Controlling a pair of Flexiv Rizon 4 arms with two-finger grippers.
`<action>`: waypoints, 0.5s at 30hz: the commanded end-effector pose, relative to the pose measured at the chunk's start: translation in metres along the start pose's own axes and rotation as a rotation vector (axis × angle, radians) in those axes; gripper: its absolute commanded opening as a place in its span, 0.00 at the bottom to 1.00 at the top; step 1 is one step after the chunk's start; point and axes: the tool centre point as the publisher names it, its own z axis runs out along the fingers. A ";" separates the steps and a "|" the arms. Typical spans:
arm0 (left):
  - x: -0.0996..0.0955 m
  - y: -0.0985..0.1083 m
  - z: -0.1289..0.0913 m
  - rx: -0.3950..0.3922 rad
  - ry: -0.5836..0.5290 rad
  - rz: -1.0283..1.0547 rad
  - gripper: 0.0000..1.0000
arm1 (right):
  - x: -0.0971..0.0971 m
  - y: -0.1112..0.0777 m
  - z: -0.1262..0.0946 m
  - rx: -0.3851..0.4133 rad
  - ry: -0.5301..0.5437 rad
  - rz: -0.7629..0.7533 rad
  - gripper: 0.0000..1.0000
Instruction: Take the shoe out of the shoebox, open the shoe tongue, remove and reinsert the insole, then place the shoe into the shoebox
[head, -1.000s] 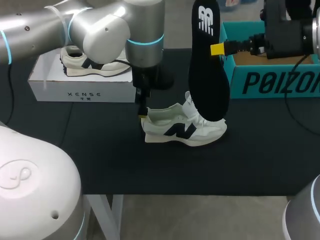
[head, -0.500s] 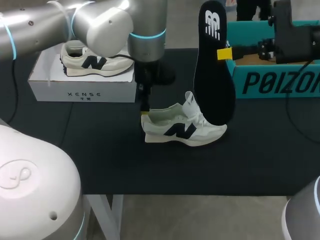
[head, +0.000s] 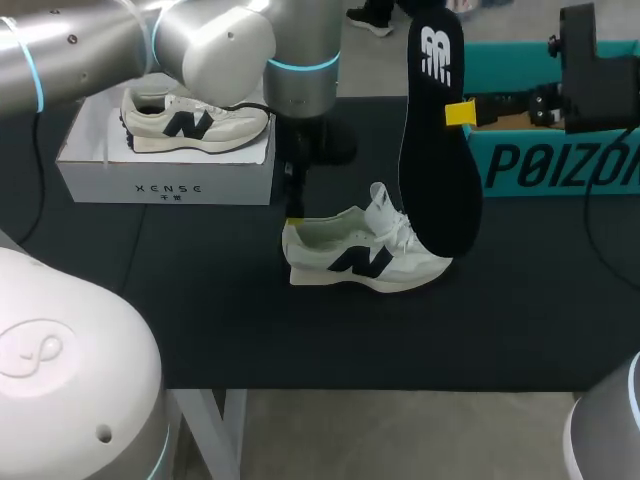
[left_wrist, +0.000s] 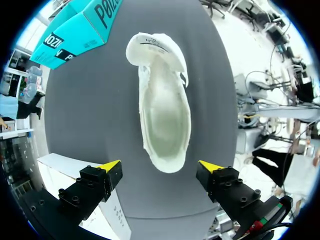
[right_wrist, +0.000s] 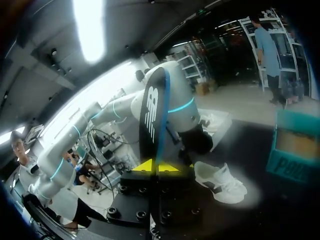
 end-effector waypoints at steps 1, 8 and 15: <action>0.000 0.000 0.000 -0.001 0.000 0.000 1.00 | -0.001 0.000 0.002 0.001 0.000 0.000 0.00; 0.000 0.000 0.000 -0.001 0.000 0.000 1.00 | -0.001 0.000 0.002 0.001 0.000 0.000 0.00; -0.002 -0.009 -0.004 -0.049 -0.025 -0.014 1.00 | -0.001 0.000 0.002 0.001 0.000 0.000 0.00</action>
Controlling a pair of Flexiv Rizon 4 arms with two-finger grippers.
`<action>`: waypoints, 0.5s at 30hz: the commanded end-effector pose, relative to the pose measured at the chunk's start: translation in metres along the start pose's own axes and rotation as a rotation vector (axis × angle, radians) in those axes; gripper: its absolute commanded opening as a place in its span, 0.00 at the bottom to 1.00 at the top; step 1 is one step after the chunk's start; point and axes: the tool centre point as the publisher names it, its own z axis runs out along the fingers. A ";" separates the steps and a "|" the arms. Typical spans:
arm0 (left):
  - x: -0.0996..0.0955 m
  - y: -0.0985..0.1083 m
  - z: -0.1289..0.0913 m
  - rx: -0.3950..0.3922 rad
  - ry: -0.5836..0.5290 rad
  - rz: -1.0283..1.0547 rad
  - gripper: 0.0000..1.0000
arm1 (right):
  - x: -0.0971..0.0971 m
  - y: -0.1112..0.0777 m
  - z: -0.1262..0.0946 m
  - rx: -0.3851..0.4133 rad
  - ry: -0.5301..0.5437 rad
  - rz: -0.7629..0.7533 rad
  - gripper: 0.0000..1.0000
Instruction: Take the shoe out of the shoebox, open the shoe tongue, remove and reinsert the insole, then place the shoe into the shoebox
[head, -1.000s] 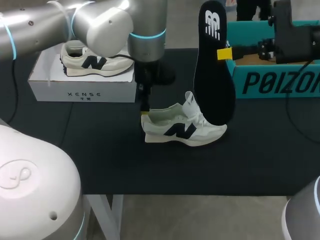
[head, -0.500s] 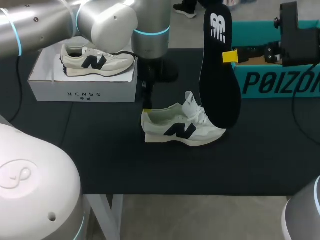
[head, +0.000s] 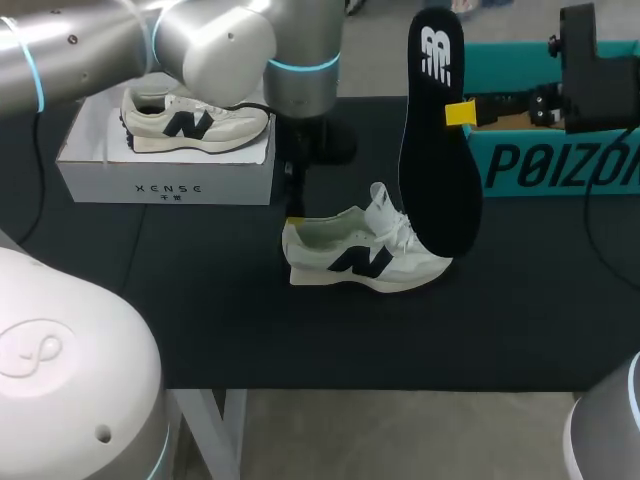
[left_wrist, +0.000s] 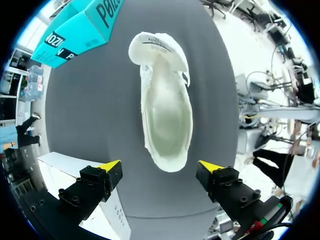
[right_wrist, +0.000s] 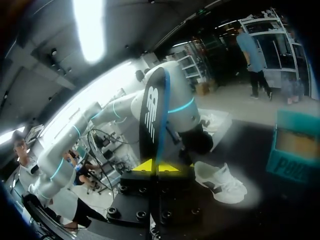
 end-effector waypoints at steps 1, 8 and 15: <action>0.000 -0.012 -0.004 -0.039 -0.011 -0.001 1.00 | -0.001 0.000 0.002 0.001 0.000 0.000 0.00; -0.014 -0.034 0.012 -0.043 -0.022 0.030 1.00 | -0.001 0.000 0.002 0.001 0.000 0.000 0.00; -0.029 -0.055 0.031 0.001 -0.017 0.052 1.00 | -0.001 0.000 0.002 0.001 0.000 0.000 0.00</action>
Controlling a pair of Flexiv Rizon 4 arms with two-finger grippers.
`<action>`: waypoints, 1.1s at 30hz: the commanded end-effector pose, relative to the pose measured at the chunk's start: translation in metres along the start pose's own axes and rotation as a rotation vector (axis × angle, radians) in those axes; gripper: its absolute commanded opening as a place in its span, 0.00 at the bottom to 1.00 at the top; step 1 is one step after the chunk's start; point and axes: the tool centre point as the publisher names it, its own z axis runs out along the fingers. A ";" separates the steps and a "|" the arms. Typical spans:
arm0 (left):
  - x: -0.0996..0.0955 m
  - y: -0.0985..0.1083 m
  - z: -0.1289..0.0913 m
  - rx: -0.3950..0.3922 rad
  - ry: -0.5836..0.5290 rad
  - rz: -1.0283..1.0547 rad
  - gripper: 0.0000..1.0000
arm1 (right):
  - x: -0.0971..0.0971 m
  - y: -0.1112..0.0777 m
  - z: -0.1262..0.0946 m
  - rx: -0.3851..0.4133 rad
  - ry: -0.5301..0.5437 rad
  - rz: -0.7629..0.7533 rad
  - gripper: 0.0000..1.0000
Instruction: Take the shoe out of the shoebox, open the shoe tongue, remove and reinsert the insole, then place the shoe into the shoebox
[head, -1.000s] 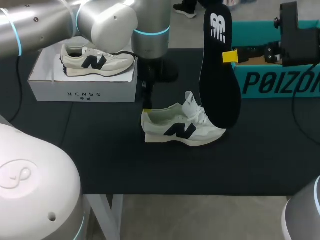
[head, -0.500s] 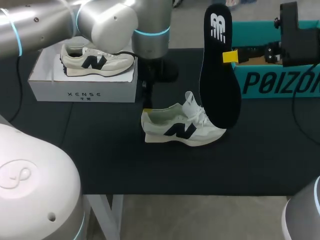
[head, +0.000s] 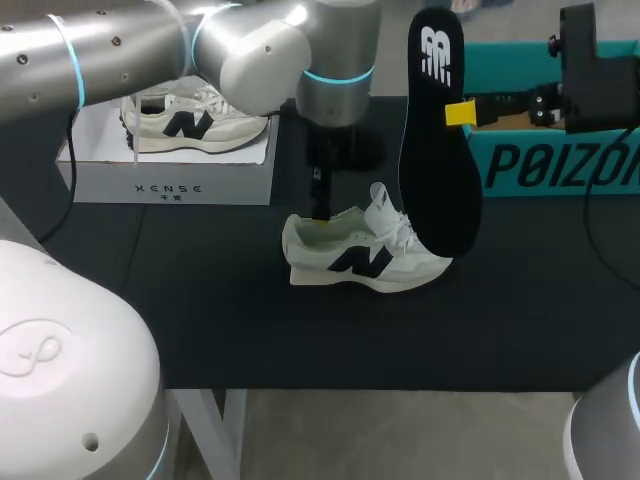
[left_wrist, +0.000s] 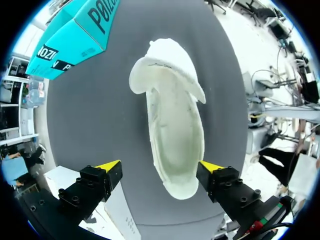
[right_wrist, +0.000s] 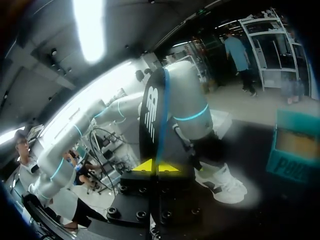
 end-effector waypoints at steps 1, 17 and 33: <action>-0.014 -0.013 0.017 0.006 0.019 0.007 1.00 | -0.001 0.000 0.002 0.001 0.000 0.000 0.00; -0.025 -0.034 0.032 0.034 0.030 0.041 1.00 | -0.001 0.000 0.002 0.001 0.000 0.000 0.00; -0.019 -0.056 0.062 0.099 0.061 0.107 0.75 | -0.001 0.000 0.002 0.001 0.000 0.000 0.00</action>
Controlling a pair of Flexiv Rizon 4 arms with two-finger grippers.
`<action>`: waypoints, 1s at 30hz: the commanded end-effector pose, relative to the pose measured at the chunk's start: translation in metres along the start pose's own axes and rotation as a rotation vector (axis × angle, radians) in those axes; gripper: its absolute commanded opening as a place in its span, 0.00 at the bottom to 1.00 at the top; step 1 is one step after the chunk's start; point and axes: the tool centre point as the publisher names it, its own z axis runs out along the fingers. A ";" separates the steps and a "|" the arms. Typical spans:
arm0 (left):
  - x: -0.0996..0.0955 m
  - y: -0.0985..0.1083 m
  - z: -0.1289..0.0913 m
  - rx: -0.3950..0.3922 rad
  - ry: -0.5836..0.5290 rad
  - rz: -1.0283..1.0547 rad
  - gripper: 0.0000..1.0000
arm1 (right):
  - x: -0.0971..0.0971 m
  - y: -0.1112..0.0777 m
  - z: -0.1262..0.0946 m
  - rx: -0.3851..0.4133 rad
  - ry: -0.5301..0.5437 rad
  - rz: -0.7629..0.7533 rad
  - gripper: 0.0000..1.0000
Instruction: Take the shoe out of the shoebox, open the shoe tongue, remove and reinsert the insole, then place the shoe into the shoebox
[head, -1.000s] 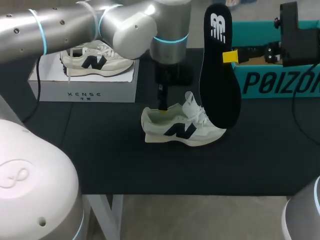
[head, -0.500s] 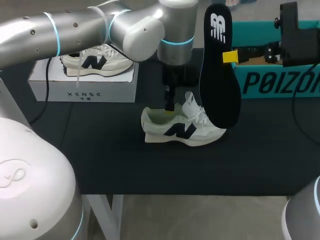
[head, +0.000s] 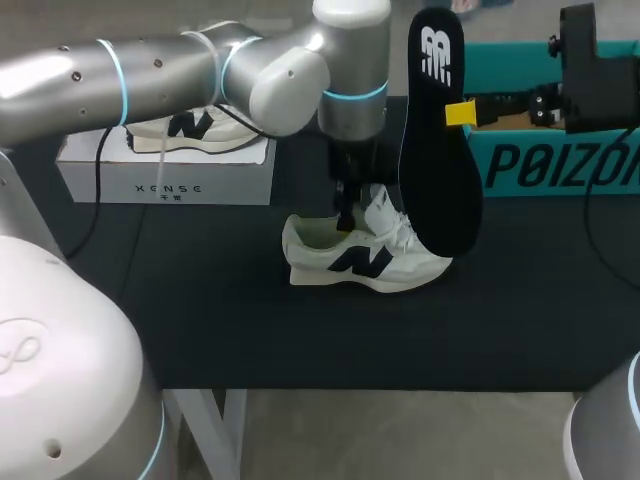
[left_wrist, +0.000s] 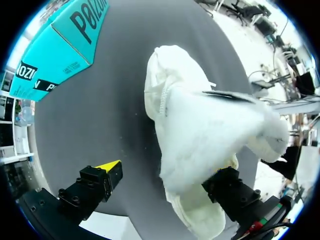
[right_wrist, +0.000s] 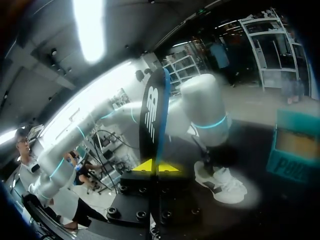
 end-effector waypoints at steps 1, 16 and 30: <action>-0.003 -0.006 0.014 0.000 0.006 0.005 0.59 | -0.001 0.000 0.002 0.001 0.000 0.000 0.00; -0.005 -0.011 0.022 -0.014 0.021 0.024 0.00 | -0.001 0.000 0.002 0.001 0.000 0.000 0.00; -0.005 -0.005 0.007 -0.061 -0.008 0.109 0.00 | -0.001 0.000 0.002 0.001 0.000 0.000 0.00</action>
